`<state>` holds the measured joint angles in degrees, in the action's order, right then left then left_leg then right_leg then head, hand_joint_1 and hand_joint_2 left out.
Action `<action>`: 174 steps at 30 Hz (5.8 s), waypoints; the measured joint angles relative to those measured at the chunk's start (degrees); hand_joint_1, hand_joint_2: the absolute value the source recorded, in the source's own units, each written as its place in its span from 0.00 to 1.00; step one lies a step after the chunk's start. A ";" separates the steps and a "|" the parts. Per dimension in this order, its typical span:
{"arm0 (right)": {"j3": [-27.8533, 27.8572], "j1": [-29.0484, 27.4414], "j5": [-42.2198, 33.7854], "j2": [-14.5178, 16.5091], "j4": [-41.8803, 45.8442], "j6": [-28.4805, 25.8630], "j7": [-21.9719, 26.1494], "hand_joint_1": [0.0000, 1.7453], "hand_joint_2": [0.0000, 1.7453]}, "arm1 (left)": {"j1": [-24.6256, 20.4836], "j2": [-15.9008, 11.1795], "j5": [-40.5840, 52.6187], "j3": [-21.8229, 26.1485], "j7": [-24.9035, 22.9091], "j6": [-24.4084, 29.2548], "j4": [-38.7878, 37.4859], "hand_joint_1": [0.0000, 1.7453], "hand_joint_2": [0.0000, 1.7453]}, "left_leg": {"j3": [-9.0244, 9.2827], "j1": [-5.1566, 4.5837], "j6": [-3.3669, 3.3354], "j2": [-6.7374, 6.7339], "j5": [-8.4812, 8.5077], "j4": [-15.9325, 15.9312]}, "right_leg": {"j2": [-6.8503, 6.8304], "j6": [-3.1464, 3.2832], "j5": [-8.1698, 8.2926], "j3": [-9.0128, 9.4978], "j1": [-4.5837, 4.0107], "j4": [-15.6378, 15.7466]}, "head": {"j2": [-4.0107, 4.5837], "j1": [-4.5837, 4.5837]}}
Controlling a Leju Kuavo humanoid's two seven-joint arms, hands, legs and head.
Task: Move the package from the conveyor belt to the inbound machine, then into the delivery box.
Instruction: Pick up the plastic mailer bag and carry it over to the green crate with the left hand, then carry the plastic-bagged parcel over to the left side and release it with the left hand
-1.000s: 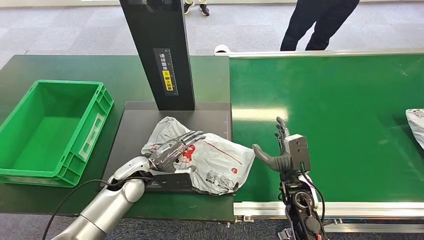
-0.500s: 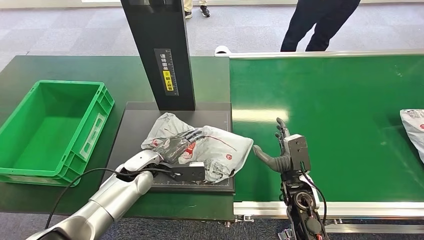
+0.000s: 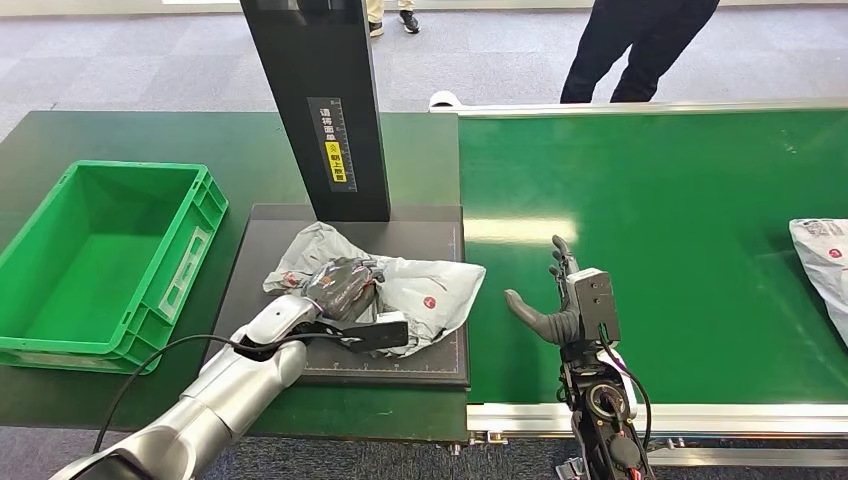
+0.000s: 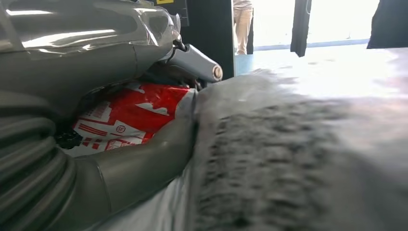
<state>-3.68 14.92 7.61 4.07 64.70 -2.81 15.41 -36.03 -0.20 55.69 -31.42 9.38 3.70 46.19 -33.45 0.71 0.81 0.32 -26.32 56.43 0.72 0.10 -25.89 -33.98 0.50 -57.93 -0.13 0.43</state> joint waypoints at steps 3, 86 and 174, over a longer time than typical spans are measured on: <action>0.03 0.00 0.02 0.00 0.00 0.01 0.00 0.00 1.00 | 0.02 0.04 -0.13 0.23 0.62 -0.02 0.02 1.00 1.00 | 0.00 0.00 0.00 0.00 0.00 0.00 | 0.00 0.00 0.00 0.00 0.00 0.00 | 0.00 0.00; 0.39 -3.45 -1.16 0.91 3.04 -0.34 1.62 0.00 1.00 | -10.11 -14.28 28.95 42.45 -26.18 19.32 -16.77 1.00 1.00 | -0.21 0.01 0.03 -0.02 0.03 -0.01 | 0.02 0.02 0.00 -0.26 -0.03 -0.02 | 0.01 -0.01; -0.21 -3.90 -1.01 1.79 2.08 -1.37 2.21 0.00 1.00 | 0.26 -5.42 0.73 47.72 4.40 36.32 13.92 0.00 1.00 | -0.20 0.01 0.03 -0.02 0.03 -0.01 | 0.00 0.01 0.00 -0.25 -0.02 -0.01 | 0.01 -0.01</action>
<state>-3.89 11.02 6.60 5.86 66.77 -4.18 17.62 -35.77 -5.62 56.41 16.30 13.79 40.02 60.11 -33.65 0.72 0.83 0.30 -26.29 56.43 0.71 0.11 -25.90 -34.23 0.48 -57.94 -0.12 0.42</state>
